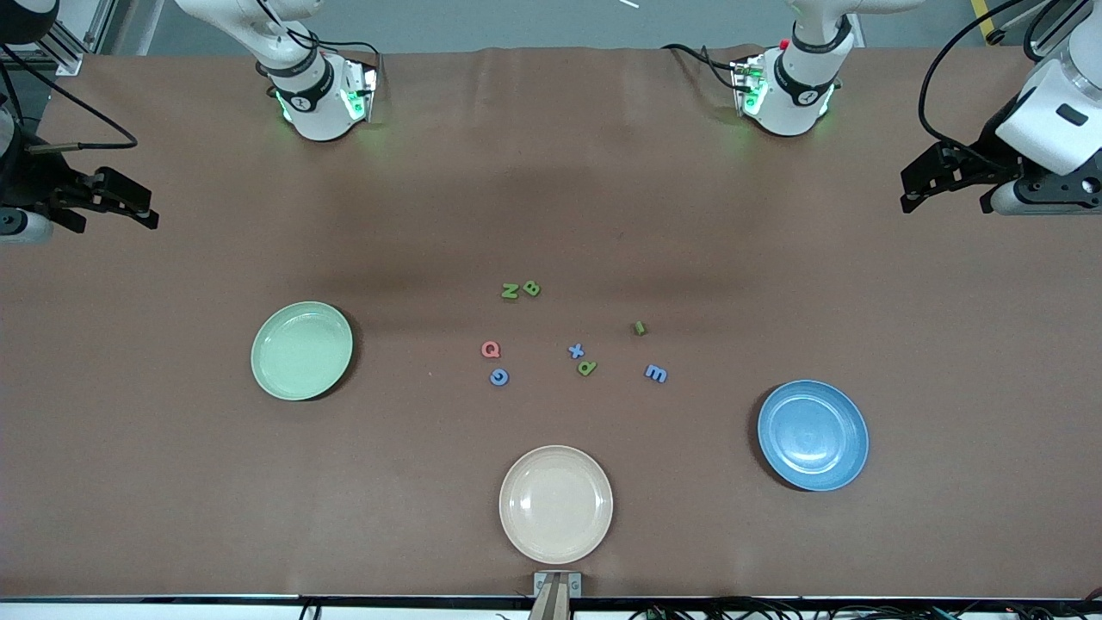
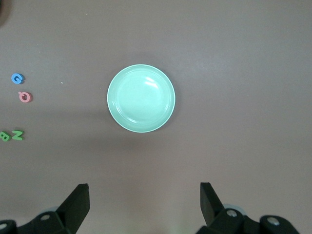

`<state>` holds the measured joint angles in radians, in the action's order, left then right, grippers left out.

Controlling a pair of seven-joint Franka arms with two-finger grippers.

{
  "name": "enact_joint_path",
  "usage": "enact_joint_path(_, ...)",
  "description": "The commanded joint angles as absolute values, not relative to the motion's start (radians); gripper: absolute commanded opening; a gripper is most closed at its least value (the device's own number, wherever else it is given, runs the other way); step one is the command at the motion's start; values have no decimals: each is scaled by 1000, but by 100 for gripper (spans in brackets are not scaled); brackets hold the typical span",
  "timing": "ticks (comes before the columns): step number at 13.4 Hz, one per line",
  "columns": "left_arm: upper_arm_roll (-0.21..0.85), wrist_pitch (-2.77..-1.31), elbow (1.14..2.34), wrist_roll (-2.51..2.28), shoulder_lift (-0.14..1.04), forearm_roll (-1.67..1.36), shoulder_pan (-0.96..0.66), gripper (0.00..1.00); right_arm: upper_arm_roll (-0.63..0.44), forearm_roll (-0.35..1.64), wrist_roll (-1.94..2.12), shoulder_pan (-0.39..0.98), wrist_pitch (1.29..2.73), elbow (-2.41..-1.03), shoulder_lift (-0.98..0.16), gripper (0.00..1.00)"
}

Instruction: Sort upper and lower case letters into plates

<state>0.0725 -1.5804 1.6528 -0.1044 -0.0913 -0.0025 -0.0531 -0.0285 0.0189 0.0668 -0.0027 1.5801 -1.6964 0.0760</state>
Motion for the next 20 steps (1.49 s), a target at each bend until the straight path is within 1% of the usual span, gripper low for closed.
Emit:
enact_joint_path(1, 69, -1554, 1618, -106, -81, 18, -58, 100, -18, 9, 77, -15, 1588, -1729, 109, 100)
enact_joint_path(4, 71, -1554, 1598, -106, -65, 46, -61, 100, -18, 11, 77, -17, 1586, -1729, 109, 100)
enact_joint_path(6, 80, -1554, 1578, -116, -23, 45, -75, 100, -20, 12, 75, -18, 1585, -1729, 109, 100)
enact_joint_path(9, 158, -1601, 1575, -230, 81, 44, -78, 100, -20, 14, 75, -18, 1585, -1727, 109, 100)
enact_joint_path(11, 218, -1699, 1575, -358, 177, 46, -86, 100, -21, 14, 75, -18, 1583, -1727, 109, 100)
enact_joint_path(12, 231, -1754, 1575, -444, 236, 46, -115, 100, -21, 14, 75, -18, 1583, -1727, 109, 100)
enact_joint_path(14, 230, -1859, 1577, -645, 332, 49, -159, 100, -21, 14, 75, -18, 1583, -1726, 109, 100)
enact_joint_path(17, 233, -1966, 1578, -956, 460, 100, -222, 100, -21, 14, 75, -18, 1583, -1715, 106, 100)
enact_joint_path(20, 232, -2135, 1575, -1230, 596, 106, -265, 100, -21, 14, 64, -14, 1583, -1683, 81, 100)
